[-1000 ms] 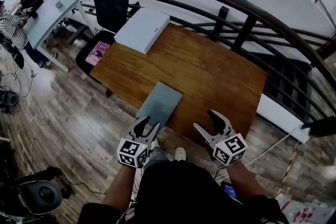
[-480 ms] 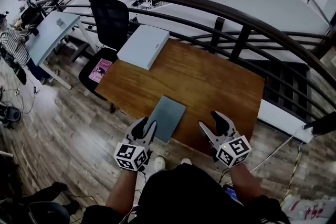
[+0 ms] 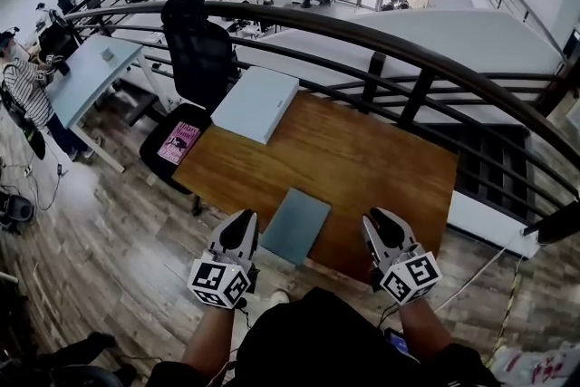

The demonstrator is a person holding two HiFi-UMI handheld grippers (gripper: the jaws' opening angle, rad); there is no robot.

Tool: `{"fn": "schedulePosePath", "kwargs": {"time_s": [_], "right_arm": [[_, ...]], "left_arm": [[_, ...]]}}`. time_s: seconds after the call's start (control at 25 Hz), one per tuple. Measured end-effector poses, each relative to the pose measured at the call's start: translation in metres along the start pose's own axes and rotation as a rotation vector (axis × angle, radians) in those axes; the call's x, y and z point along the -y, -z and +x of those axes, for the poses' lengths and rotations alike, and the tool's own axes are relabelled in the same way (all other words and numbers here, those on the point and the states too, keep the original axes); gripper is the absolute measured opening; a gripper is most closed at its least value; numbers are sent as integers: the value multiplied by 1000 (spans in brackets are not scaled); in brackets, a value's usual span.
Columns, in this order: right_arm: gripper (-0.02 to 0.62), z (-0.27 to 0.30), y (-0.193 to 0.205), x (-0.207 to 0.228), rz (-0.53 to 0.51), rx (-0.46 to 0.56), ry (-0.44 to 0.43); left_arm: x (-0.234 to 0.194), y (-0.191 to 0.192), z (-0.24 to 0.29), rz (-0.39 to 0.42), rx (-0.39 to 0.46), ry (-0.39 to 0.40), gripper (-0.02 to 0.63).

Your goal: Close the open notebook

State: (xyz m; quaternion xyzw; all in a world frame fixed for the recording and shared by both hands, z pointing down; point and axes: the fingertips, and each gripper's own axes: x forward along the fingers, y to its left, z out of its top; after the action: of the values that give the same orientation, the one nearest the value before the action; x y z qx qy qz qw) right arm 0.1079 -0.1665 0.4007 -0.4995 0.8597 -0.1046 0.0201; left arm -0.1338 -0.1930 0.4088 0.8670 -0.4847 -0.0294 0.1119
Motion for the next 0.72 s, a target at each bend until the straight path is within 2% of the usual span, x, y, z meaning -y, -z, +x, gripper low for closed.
{"fn": "schedulePosePath", "kwargs": {"time_s": [0.12, 0.32, 0.72], "right_arm": [[-3, 1, -3, 1, -1, 7, 15], [-5, 9, -4, -4, 70, 27, 3], [-5, 24, -7, -15, 45, 29, -26]], "left_arm": [[-1, -9, -10, -7, 44, 25, 46], [-16, -6, -18, -14, 39, 17, 44], [-27, -9, -17, -30, 46, 25, 43]]}}
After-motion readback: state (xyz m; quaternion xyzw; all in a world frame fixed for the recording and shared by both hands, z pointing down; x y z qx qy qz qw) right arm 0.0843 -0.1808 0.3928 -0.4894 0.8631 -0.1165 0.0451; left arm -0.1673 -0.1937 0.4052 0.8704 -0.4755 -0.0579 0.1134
